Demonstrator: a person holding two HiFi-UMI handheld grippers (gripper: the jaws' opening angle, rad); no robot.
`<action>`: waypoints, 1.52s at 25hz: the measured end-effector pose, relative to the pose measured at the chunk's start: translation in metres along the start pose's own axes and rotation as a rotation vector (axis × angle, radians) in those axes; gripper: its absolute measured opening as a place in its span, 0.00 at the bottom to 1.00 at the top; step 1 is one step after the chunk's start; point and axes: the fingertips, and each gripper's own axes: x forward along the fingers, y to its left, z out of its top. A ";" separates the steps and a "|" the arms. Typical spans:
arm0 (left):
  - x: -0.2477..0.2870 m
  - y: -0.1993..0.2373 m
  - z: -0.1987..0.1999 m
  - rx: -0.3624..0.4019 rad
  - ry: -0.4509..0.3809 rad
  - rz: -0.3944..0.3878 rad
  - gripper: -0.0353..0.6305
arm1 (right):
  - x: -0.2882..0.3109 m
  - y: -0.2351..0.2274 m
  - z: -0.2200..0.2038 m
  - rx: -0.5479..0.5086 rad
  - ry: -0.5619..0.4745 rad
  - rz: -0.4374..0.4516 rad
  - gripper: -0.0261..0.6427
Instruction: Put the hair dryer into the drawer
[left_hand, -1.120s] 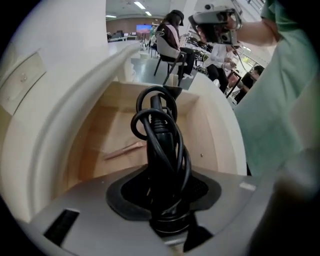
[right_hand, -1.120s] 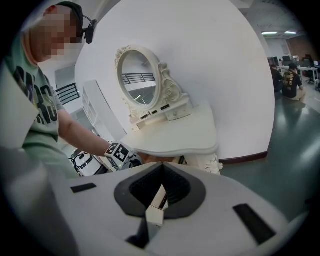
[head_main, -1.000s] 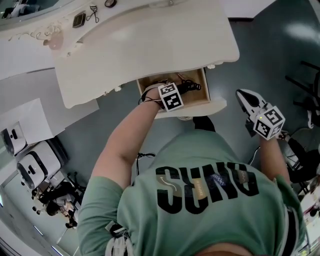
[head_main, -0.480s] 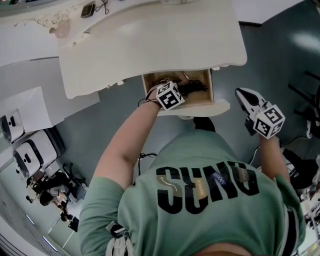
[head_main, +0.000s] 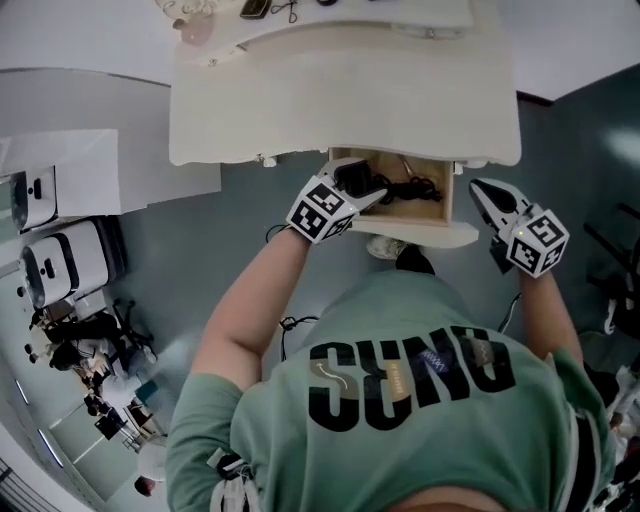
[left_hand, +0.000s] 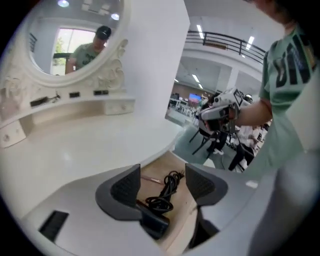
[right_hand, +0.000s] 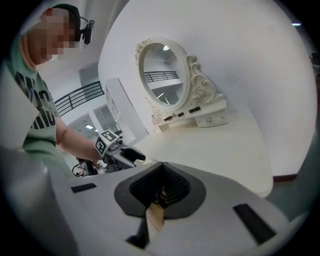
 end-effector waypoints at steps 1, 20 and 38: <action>-0.022 0.004 0.007 -0.031 -0.058 0.029 0.49 | 0.011 0.011 0.009 -0.020 0.004 0.031 0.03; -0.463 -0.128 -0.144 -0.516 -0.833 0.876 0.07 | 0.185 0.360 0.046 -0.476 0.189 0.702 0.03; -0.546 -0.260 -0.237 -0.624 -1.023 1.071 0.07 | 0.145 0.512 -0.023 -0.528 0.226 0.799 0.03</action>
